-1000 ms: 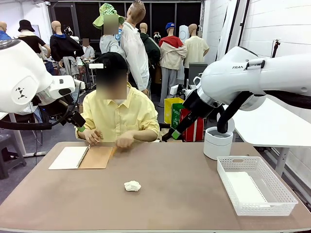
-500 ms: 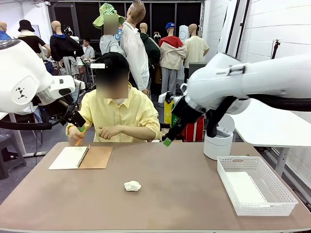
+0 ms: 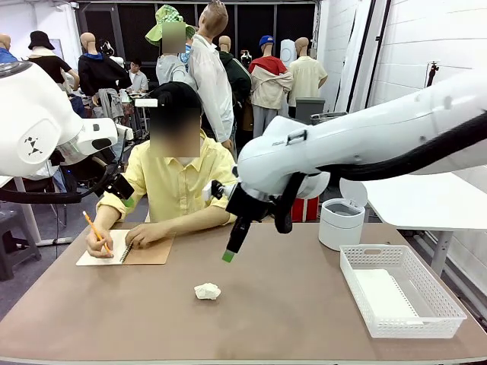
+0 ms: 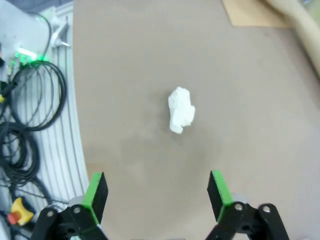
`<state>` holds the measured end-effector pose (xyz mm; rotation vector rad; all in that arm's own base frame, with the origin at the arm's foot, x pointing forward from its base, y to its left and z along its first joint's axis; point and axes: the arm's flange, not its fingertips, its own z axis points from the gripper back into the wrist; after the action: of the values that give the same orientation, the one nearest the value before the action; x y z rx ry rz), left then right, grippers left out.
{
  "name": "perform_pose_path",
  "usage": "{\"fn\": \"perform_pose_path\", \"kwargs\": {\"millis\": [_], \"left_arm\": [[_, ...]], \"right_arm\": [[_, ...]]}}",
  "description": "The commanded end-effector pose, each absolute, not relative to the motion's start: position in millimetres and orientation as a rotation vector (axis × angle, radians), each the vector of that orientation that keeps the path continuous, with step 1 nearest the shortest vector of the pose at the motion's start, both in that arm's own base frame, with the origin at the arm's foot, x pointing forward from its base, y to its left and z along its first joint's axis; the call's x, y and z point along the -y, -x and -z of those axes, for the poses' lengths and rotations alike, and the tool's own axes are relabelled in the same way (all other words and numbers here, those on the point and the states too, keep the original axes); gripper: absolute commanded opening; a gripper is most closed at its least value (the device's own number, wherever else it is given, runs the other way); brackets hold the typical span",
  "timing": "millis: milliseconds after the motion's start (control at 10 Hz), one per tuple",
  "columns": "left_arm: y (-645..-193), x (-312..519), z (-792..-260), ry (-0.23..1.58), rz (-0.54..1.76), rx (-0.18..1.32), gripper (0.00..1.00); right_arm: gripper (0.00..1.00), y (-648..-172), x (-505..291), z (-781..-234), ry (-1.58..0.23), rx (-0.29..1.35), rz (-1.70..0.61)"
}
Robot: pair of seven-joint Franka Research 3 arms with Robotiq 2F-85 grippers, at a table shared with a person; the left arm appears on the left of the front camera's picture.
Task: Sort the paper based on its condition.
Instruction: If a person hands you a paper, place it in the Organizing basket , and if it's crumpled, put it in the Trash can.
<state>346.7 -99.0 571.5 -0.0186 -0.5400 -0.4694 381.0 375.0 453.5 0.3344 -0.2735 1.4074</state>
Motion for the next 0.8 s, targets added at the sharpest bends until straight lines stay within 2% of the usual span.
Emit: {"fn": "perform_pose_path", "kwargs": {"millis": [0, 300, 700], "left_arm": [[-346.9, 97.3, -571.9, 0.015, 0.470, 0.541, 1.00], [-346.9, 97.3, -571.9, 0.015, 0.470, 0.541, 1.00], [-346.9, 97.3, -571.9, 0.015, 0.470, 0.541, 1.00]], "right_arm": [[1.00, -392.2, -384.8, -447.7, -0.331, 0.269, -1.485], [1.00, -391.1, -389.4, -448.6, -0.289, 0.252, -1.527], [1.00, -387.2, -391.9, -439.8, -0.326, 0.256, -1.487]]}}
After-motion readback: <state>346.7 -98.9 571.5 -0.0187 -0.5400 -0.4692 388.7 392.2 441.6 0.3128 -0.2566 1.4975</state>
